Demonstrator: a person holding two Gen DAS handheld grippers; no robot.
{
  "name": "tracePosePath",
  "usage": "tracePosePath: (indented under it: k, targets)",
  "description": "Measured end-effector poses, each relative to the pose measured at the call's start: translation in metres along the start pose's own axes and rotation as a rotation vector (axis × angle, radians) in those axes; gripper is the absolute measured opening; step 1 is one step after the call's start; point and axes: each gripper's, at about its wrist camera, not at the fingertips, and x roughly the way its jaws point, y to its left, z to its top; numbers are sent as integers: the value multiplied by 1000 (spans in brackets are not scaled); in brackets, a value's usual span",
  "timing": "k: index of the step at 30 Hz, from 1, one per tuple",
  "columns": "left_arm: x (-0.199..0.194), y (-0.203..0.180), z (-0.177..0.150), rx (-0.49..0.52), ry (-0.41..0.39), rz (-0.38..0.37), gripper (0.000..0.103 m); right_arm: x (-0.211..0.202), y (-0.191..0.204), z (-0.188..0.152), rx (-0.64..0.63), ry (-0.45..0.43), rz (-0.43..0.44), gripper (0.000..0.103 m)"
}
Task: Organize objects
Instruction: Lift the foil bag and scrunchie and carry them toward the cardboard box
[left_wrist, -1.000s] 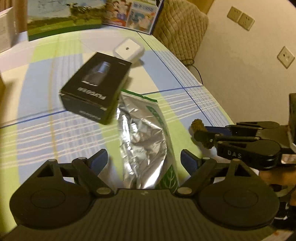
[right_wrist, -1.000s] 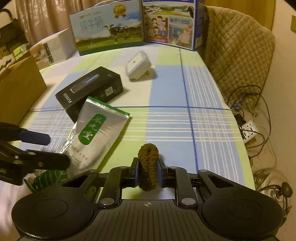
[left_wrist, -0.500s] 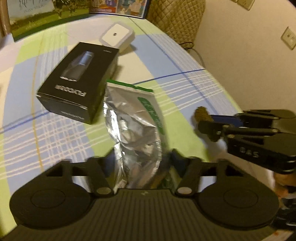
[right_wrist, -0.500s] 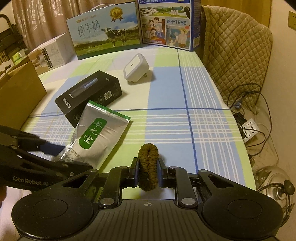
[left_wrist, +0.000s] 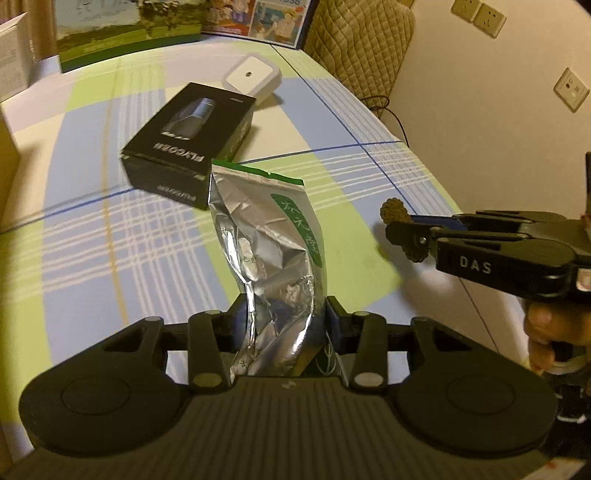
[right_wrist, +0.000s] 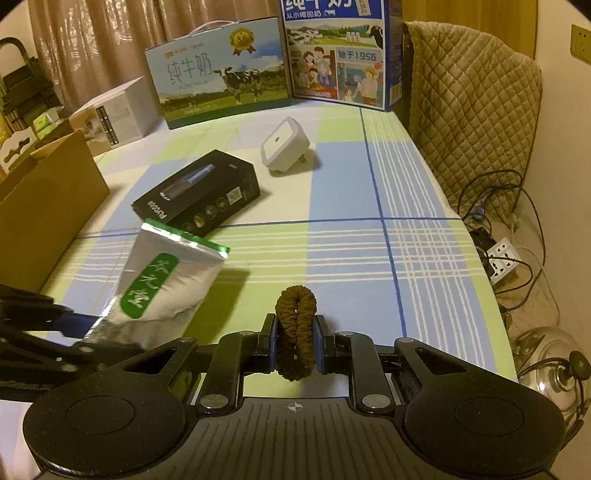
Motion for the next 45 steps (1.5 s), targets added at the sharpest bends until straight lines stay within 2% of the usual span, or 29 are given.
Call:
tracePosePath:
  k: [9, 18, 27, 36, 45]
  targets:
    - [-44, 1, -20, -48, -45, 20, 37, -26, 13, -15, 21, -30, 23, 16]
    - [-75, -11, -29, -30, -76, 43, 37, -56, 34, -33, 25, -74, 60, 16]
    - [-112, -19, -37, -6, -117, 62, 37, -92, 60, -47, 18, -85, 46, 16]
    - [-149, -17, -50, -11, -152, 63, 37, -124, 82, -48, 22, -101, 42, 16]
    - [-173, -5, -57, 10, -166, 66, 37, -135, 111, -40, 7, -118, 49, 16]
